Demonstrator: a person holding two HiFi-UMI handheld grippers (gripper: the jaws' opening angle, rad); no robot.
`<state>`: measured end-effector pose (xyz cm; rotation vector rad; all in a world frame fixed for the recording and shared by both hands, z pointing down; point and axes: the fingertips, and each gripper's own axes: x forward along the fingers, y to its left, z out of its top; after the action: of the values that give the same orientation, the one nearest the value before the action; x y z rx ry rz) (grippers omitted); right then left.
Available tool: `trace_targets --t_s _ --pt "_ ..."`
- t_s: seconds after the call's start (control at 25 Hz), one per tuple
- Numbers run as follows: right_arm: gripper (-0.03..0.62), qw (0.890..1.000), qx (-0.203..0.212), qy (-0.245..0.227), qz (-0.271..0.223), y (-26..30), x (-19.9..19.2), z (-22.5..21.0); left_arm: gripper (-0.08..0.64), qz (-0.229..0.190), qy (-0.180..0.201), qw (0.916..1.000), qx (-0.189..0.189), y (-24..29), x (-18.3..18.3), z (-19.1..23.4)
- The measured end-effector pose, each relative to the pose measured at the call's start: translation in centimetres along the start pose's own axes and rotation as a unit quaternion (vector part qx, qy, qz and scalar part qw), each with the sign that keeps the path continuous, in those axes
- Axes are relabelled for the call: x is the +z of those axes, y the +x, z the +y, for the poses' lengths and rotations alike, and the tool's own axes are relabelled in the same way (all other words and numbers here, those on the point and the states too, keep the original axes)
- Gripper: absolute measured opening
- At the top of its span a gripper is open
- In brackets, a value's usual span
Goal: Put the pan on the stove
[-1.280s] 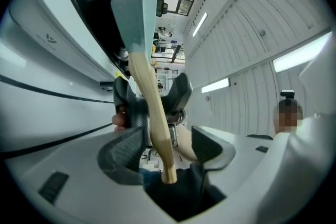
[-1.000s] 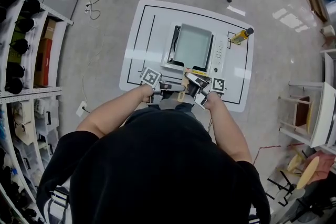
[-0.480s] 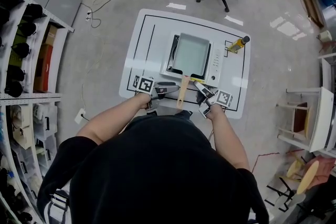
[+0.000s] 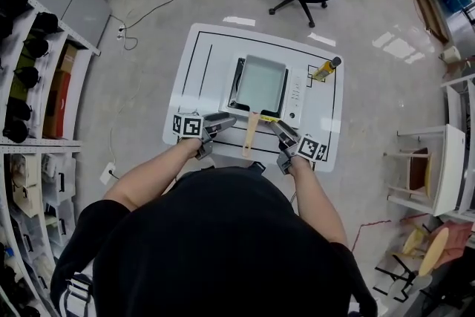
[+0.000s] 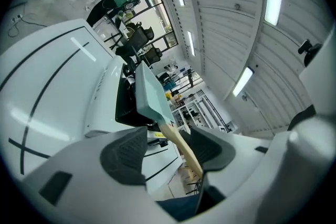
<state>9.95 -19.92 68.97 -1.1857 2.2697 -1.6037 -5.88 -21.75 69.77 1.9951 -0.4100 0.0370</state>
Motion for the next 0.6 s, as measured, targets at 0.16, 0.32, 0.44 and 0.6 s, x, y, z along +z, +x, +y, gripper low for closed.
trace_targets --t_s 0.16,0.32,0.44,0.6 --pt "0.272 0.999 -0.025 -0.037 -0.017 -1.0 1.8 0.3 0.262 -0.014 0.036 0.9992 0.013 -0.8 1.4 -0.5" --pt "0.264 0.996 -0.049 -0.067 -0.037 -2.2 3.6 0.2 0.258 -0.025 0.081 0.9957 0.038 -1.5 2.8 -0.9" --pt "0.257 0.994 -0.063 -0.08 -0.047 -2.9 4.4 0.0 0.253 -0.031 0.111 0.9921 0.05 -2.0 3.8 -1.2" --pt "0.244 0.99 -0.078 -0.104 -0.048 -3.6 4.9 -0.2 0.244 -0.054 0.13 0.9877 0.067 -2.6 5.4 -1.6"
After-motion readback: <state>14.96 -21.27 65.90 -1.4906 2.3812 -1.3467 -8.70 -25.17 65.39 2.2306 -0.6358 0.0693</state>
